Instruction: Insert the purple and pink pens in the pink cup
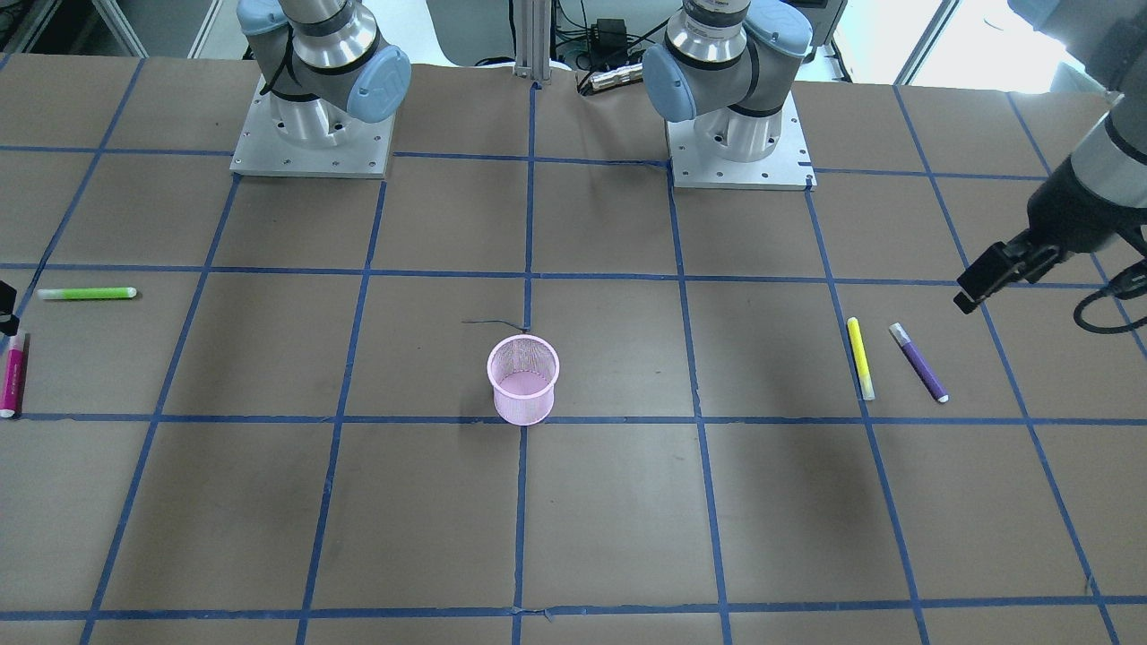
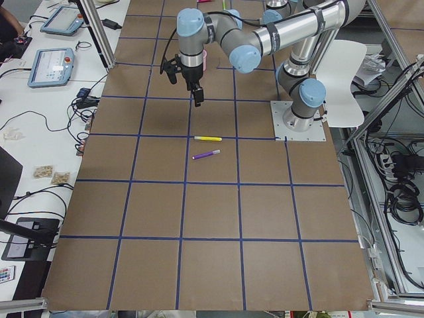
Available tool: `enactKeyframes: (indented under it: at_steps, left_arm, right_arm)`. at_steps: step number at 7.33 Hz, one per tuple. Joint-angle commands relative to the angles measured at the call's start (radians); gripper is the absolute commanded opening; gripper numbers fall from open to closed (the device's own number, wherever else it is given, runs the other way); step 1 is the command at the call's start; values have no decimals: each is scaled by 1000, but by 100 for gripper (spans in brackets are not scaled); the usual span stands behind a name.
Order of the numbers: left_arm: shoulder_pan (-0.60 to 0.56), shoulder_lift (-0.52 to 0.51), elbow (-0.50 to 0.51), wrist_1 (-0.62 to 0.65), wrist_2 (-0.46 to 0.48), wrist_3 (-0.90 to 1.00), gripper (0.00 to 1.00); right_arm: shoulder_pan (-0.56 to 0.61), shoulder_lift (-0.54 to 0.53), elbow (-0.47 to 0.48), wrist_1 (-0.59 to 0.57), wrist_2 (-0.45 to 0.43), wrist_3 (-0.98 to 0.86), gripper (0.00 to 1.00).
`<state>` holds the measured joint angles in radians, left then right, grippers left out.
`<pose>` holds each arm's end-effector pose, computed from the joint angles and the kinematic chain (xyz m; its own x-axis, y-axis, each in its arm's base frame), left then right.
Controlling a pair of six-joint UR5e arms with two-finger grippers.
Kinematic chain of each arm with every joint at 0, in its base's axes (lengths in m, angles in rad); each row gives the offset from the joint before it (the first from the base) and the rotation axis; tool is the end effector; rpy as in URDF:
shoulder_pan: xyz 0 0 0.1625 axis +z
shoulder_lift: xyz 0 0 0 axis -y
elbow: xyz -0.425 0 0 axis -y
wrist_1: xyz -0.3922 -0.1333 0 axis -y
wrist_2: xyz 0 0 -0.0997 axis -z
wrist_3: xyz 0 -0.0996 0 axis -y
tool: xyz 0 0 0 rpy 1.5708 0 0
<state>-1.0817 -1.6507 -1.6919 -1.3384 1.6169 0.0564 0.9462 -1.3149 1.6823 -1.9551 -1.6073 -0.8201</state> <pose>0.1312 -0.5204 0.4115 -0.9062 -0.4201 -0.0478 -0.4192 0.9074 -0.0287 -0.2310 -0.5422 0.3350 -0.9803 -0.1941 0.0373 -0.1937 0.9810 0.0151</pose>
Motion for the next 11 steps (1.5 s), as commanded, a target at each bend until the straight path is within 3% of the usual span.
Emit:
enactKeyframes:
  at_steps: [1, 6, 7, 9, 11]
  left_arm:
    - [63, -119, -99, 230, 1, 46, 100]
    - [121, -294, -115, 295, -3, 115, 100]
    - [121, -314, -120, 298, -2, 114, 100]
    - [121, -360, -120, 315, -3, 106, 98]
    - [121, -385, -120, 323, -2, 117, 82]
  right_arm:
    - [-30, 135, 2, -184, -8, -141, 100]
    - [-84, 232, 100, -330, 1, -251, 100]
    - [-84, 232, 100, -331, -8, -252, 73]
    - [-84, 250, 99, -332, -6, -251, 71]
    - [-84, 255, 88, -332, -8, -251, 70]
